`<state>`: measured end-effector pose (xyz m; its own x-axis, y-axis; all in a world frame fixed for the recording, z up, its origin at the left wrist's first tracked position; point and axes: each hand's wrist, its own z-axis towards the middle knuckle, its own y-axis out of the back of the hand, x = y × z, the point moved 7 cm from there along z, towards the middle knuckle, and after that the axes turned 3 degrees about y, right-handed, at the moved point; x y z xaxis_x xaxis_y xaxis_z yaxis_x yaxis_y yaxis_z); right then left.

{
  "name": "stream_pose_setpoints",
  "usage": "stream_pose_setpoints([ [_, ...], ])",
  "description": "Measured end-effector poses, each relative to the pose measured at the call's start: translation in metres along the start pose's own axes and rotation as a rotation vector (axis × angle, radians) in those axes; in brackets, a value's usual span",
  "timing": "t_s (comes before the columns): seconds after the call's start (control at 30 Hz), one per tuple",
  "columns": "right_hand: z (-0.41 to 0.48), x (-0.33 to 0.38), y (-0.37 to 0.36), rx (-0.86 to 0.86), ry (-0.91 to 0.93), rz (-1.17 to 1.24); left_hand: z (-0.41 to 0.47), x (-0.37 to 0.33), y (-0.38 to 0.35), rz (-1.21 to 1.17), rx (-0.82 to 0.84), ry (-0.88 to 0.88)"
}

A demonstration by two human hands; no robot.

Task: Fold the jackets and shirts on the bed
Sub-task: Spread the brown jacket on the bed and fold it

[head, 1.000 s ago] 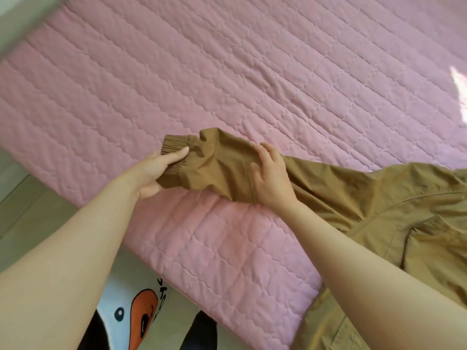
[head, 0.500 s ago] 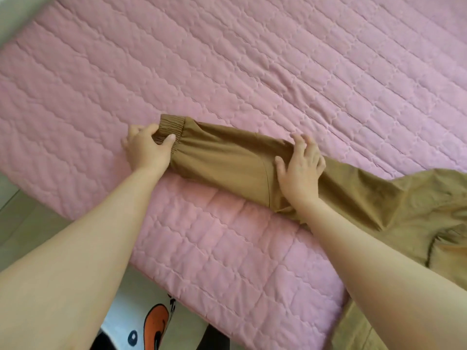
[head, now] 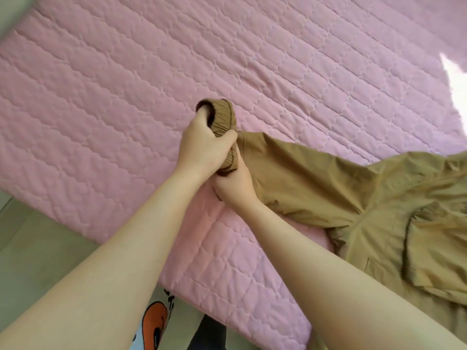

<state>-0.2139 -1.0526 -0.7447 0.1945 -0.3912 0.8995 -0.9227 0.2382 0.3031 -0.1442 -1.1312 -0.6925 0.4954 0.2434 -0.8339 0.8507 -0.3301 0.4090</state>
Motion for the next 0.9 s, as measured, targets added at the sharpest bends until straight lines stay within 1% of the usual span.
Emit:
stream_pose_setpoints([
  [0.07,0.000,-0.012,0.032,-0.185,-0.148,0.179,-0.018,-0.025,-0.026,-0.094,0.095,-0.109],
  [0.1,0.001,-0.019,0.051,-0.262,-0.180,0.248,-0.026,-0.033,-0.036,-0.180,0.125,-0.149],
  [0.13,-0.001,-0.028,0.070,-0.301,-0.186,0.293,-0.035,-0.038,-0.044,-0.234,0.116,-0.191],
  [0.17,-0.004,-0.034,0.087,-0.301,-0.190,0.302,-0.042,-0.039,-0.049,-0.246,0.074,-0.228],
  [0.23,-0.016,-0.048,0.120,-0.270,-0.226,0.270,-0.060,-0.035,-0.060,-0.199,-0.046,-0.281],
  [0.3,-0.026,-0.065,0.152,-0.289,-0.260,0.237,-0.072,-0.017,-0.076,-0.059,-0.124,-0.295],
  [0.37,-0.037,-0.079,0.192,-0.370,-0.267,0.200,-0.083,0.010,-0.102,0.094,-0.122,-0.214],
  [0.47,-0.064,-0.095,0.249,-0.443,-0.323,0.156,-0.105,0.044,-0.145,0.149,0.004,0.002],
  [0.53,-0.091,-0.103,0.289,-0.473,-0.339,0.235,-0.125,0.055,-0.182,0.138,0.109,0.078],
  [0.6,-0.117,-0.111,0.326,-0.492,-0.338,0.328,-0.140,0.058,-0.215,0.143,0.147,0.115],
  [0.63,-0.127,-0.116,0.341,-0.507,-0.341,0.366,-0.144,0.059,-0.225,0.158,0.137,0.125],
  [0.7,-0.152,-0.128,0.378,-0.555,-0.341,0.453,-0.154,0.052,-0.247,0.165,0.093,0.101],
  [0.8,-0.185,-0.145,0.434,-0.642,-0.343,0.616,-0.168,0.020,-0.276,0.060,0.017,0.028],
  [0.9,-0.221,-0.172,0.497,-0.740,-0.315,0.700,-0.194,-0.034,-0.312,0.157,-0.058,-0.200],
])
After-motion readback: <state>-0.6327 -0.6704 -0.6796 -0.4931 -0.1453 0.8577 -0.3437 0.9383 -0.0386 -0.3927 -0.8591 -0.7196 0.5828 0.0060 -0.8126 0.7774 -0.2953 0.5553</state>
